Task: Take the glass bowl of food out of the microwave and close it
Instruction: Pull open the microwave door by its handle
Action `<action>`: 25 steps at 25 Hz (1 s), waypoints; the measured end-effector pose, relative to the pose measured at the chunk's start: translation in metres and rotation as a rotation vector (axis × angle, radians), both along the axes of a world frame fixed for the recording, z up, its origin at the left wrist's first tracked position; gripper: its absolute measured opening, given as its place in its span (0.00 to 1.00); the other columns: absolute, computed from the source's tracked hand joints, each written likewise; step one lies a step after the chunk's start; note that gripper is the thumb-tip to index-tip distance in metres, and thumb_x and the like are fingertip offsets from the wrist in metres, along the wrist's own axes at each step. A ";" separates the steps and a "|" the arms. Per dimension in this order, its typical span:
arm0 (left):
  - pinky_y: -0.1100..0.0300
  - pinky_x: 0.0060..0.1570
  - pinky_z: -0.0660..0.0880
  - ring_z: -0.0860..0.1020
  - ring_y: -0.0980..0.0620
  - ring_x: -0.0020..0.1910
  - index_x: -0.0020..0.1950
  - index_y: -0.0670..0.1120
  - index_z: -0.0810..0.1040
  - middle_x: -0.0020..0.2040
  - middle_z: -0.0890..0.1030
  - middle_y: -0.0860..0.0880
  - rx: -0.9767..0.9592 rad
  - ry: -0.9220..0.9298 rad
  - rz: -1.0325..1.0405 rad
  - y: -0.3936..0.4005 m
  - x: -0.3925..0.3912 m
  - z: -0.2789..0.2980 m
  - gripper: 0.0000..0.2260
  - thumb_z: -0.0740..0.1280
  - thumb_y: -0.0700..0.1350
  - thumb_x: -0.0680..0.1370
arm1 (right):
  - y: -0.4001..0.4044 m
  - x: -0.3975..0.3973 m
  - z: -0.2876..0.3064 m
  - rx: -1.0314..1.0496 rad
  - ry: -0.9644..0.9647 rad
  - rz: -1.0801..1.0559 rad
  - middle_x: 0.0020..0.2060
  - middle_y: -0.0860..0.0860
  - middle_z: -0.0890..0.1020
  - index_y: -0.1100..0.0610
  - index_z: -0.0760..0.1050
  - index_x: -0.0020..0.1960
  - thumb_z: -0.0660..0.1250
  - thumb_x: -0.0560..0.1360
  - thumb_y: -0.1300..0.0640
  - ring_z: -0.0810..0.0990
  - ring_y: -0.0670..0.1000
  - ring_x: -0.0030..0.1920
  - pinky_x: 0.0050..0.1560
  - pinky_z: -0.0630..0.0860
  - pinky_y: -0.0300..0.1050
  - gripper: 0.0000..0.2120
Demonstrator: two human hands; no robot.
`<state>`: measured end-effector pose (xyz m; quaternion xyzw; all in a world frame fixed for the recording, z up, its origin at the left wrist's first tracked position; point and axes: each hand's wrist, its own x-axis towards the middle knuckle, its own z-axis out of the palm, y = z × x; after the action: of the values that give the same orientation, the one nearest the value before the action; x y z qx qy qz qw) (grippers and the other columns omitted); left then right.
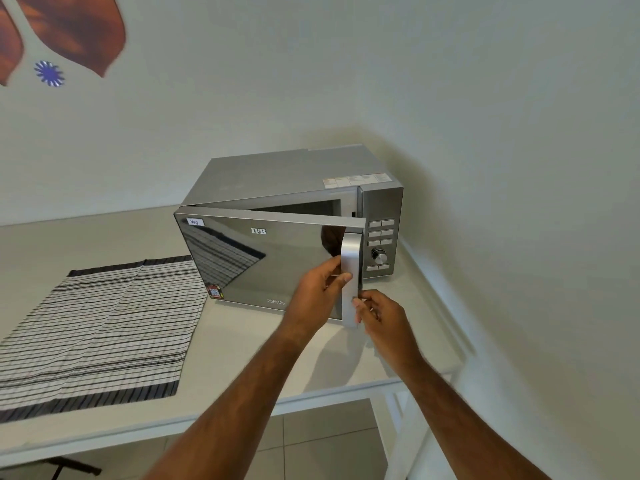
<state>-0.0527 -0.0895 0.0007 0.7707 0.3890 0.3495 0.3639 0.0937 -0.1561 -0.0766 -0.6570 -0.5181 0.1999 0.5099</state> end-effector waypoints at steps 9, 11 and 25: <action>0.55 0.62 0.83 0.87 0.54 0.58 0.62 0.55 0.86 0.56 0.89 0.55 -0.194 -0.071 -0.213 -0.041 -0.080 0.022 0.10 0.68 0.45 0.84 | -0.051 -0.036 -0.003 0.133 -0.109 0.118 0.40 0.32 0.83 0.45 0.83 0.49 0.71 0.78 0.39 0.85 0.42 0.45 0.43 0.80 0.31 0.10; 0.54 0.60 0.84 0.88 0.51 0.58 0.62 0.50 0.87 0.56 0.89 0.52 -0.210 -0.056 -0.239 -0.045 -0.102 0.027 0.10 0.68 0.48 0.84 | -0.057 -0.043 0.000 0.212 -0.123 0.130 0.37 0.33 0.82 0.48 0.82 0.46 0.67 0.78 0.33 0.83 0.46 0.42 0.40 0.79 0.34 0.18; 0.48 0.57 0.85 0.89 0.40 0.55 0.48 0.43 0.90 0.50 0.90 0.39 -0.309 -0.043 -0.170 -0.091 -0.270 0.059 0.34 0.71 0.74 0.70 | -0.037 -0.067 -0.006 0.073 -0.206 0.173 0.41 0.42 0.82 0.46 0.77 0.47 0.64 0.77 0.32 0.82 0.47 0.44 0.43 0.79 0.43 0.17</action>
<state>-0.3231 -0.1800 0.0594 0.7281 0.3637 0.2700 0.5145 0.0269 -0.1931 -0.0830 -0.6079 -0.6294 0.1556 0.4583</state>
